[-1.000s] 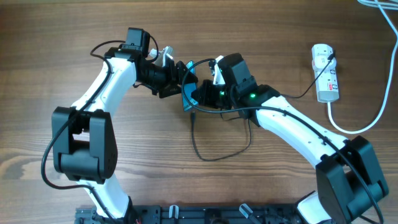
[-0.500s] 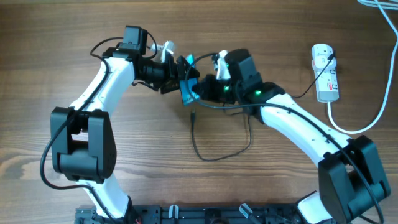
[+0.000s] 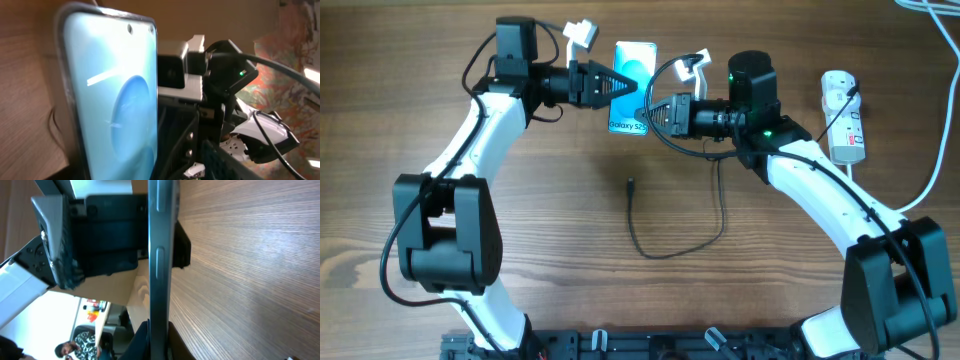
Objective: Plug charger to phone and switch on socket
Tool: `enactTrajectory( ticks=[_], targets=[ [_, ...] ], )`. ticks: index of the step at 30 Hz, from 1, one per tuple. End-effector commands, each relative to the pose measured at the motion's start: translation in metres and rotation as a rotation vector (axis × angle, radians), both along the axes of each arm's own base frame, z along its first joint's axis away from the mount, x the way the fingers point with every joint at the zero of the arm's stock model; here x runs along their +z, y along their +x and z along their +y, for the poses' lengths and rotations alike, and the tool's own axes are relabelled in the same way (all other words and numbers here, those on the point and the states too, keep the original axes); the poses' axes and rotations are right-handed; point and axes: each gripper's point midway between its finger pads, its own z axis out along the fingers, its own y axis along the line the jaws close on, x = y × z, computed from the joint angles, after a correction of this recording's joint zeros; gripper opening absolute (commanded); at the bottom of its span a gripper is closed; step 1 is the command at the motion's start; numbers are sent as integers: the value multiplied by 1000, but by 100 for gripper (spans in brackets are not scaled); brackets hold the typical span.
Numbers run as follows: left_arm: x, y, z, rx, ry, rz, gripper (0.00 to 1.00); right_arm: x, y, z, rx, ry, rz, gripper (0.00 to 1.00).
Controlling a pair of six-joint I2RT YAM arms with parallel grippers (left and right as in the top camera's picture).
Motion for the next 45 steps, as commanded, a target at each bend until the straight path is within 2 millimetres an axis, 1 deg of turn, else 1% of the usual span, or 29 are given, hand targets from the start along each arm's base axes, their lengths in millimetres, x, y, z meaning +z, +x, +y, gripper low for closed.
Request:
enactTrajectory(
  ticks=[1, 4, 5, 7, 9, 13, 18, 22, 25, 28, 34, 41, 43, 45],
  targets=[
    [46, -17, -1, -60, -47, -37, 53, 13, -5, 3, 28, 17, -23, 4],
    [51, -20, -1, -62, -47, -37, 44, 15, -7, 4, 58, 14, -80, 4],
    [51, -21, -3, -67, -46, -27, 43, 15, -8, 4, 72, 13, -104, 4],
    [49, -25, -7, -78, -45, -6, 43, 16, -10, 4, 92, 12, -142, 5],
    [49, -28, -12, -91, -45, -5, 43, 16, -9, 2, 91, 14, -141, 4],
    [48, -36, -25, -127, -44, 7, 42, 22, -19, 0, 154, 56, -132, 4],
    [48, -43, -35, -153, -43, 14, 40, 26, -16, -14, 147, 89, -69, 4],
    [48, -43, -34, -153, -43, 14, 37, 28, -15, -23, 149, 112, -21, 4],
    [47, -43, -34, -153, -42, 24, 37, 24, -14, -28, 132, 107, 21, 4],
    [47, -43, -33, -150, -42, 21, 36, 23, -10, -34, 115, 105, 28, 4],
    [47, -32, -17, -106, -42, 21, 37, 23, -9, -36, 110, 106, 29, 4],
    [47, -37, -24, -124, -42, 26, 35, 23, -9, -36, 108, 106, 35, 4],
    [47, -38, -27, -131, -42, 27, 38, 23, -9, -36, 109, 107, 37, 4],
    [47, -41, -30, -140, -42, 27, 38, 22, -9, -36, 108, 106, 39, 4]
  ],
)
